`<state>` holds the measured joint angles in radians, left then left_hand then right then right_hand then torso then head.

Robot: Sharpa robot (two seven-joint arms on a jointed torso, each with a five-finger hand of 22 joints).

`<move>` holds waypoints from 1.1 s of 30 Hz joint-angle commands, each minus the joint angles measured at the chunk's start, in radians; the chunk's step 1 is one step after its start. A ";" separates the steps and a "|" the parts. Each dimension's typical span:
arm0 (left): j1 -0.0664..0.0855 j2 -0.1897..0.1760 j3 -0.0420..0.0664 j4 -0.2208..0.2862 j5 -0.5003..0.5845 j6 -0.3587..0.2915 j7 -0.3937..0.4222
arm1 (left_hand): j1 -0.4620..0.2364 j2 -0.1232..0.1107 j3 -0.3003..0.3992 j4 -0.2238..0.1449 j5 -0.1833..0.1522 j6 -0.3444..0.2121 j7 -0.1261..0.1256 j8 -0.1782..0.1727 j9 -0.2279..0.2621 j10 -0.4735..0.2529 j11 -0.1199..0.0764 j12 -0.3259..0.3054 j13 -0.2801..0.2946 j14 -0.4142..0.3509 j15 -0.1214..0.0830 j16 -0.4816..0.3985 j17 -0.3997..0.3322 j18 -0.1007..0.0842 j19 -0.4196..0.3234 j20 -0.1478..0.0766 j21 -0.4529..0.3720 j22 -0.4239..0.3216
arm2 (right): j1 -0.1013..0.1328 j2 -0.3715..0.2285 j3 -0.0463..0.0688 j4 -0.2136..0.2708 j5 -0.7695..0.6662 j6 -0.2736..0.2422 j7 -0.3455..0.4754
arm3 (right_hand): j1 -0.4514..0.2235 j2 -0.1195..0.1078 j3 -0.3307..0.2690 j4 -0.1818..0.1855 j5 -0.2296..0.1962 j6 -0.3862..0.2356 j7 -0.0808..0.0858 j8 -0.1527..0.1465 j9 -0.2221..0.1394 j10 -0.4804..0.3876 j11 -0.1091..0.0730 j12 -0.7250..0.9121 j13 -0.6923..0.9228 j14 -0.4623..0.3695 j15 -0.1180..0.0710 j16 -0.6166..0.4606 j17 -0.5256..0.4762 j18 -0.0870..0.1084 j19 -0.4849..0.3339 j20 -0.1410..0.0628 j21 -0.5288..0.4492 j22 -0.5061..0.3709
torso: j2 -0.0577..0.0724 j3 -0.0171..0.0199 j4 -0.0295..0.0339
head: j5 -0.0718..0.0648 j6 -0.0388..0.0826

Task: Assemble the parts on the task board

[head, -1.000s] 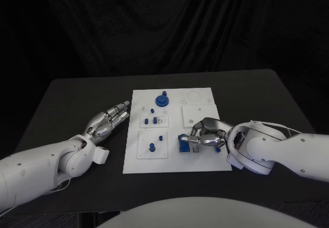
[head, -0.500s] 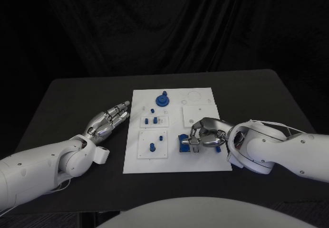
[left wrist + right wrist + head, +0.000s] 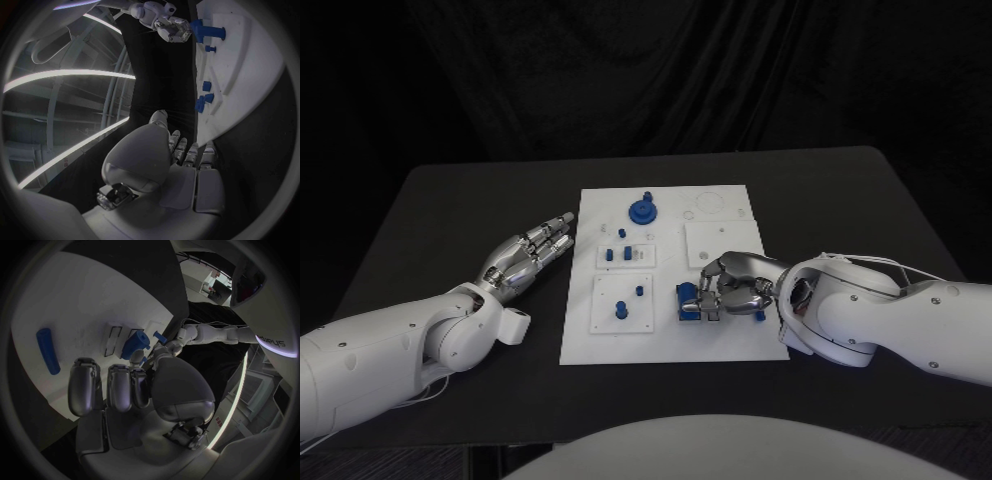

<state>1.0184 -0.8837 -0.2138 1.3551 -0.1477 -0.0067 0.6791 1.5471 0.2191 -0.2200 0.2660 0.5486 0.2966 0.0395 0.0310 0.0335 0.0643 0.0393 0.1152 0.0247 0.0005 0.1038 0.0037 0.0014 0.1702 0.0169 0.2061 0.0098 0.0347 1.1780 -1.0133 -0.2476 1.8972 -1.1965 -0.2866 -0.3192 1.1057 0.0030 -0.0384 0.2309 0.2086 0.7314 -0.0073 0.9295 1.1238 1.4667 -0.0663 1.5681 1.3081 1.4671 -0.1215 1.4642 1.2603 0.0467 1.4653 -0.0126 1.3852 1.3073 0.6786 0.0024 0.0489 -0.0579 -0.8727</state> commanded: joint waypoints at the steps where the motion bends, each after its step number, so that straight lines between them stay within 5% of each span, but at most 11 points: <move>1: -0.002 0.000 0.001 0.003 -0.001 0.006 0.111 | 0.013 0.000 0.007 0.001 0.004 -0.001 0.008 0.004 0.002 -0.002 0.004 0.003 0.001 -0.001 0.004 -0.004 -0.001 0.005 -0.003 0.006 0.002 0.000 | -0.002 0.000 0.000 -0.001 -0.015 0.024 0.006 | 0.011 -0.001 -0.001 -0.010 -0.003 -0.006 -0.001 0.006 0.003 0.104 -0.008 0.003 0.263 0.053 -0.008 0.001 0.000 0.000 0.043 -0.004 0.001 0.202 | 0.000 -0.0002 0.0002 | 0.001 0.000; 26: -0.004 0.005 0.001 -0.002 -0.001 0.013 0.109 | 0.013 -0.001 0.007 0.001 0.004 0.000 0.007 0.004 0.002 -0.002 0.005 0.003 0.001 -0.001 0.004 -0.004 -0.001 0.005 -0.003 0.005 0.002 0.000 | -0.002 0.011 0.000 -0.022 -0.016 0.020 -0.013 | 0.086 0.023 0.010 -0.055 -0.006 0.047 -0.004 0.050 0.038 0.104 -0.011 0.003 0.263 0.053 -0.011 0.000 -0.002 0.000 0.042 -0.007 0.000 0.202 | 0.000 0.0001 0.0002 | 0.002 0.000; 33: -0.005 0.005 0.001 -0.003 -0.001 0.015 0.108 | 0.013 -0.001 0.007 0.001 0.004 0.000 0.007 0.004 0.002 -0.002 0.005 0.003 0.001 -0.001 0.004 -0.004 -0.001 0.005 -0.003 0.005 0.002 0.000 | -0.003 0.014 0.000 -0.021 -0.016 0.040 -0.016 | 0.076 0.019 -0.013 -0.047 -0.074 0.042 -0.004 0.047 0.039 0.104 -0.011 0.003 0.263 0.052 -0.011 -0.001 -0.003 0.000 0.043 -0.007 0.000 0.202 | 0.000 0.0004 -0.0001 | 0.003 0.000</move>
<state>1.0149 -0.8805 -0.2135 1.3514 -0.1478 -0.0046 0.6799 1.5472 0.2190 -0.2201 0.2661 0.5485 0.2966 0.0395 0.0310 0.0342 0.0643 0.0393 0.1152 0.0247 0.0005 0.1037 0.0037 0.0009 0.1703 0.0168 0.2059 0.0098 0.0347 1.1778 -0.9991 -0.2478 1.8745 -1.2061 -0.2650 -0.3216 1.1845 0.0264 -0.0474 0.1851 0.1394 0.7752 -0.0113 0.9768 1.1628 1.4667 -0.0735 1.5681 1.3076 1.4636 -0.1251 1.4641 1.2574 0.0466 1.4653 -0.0125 1.3852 1.3074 0.6788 0.0022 0.0492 -0.0549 -0.8727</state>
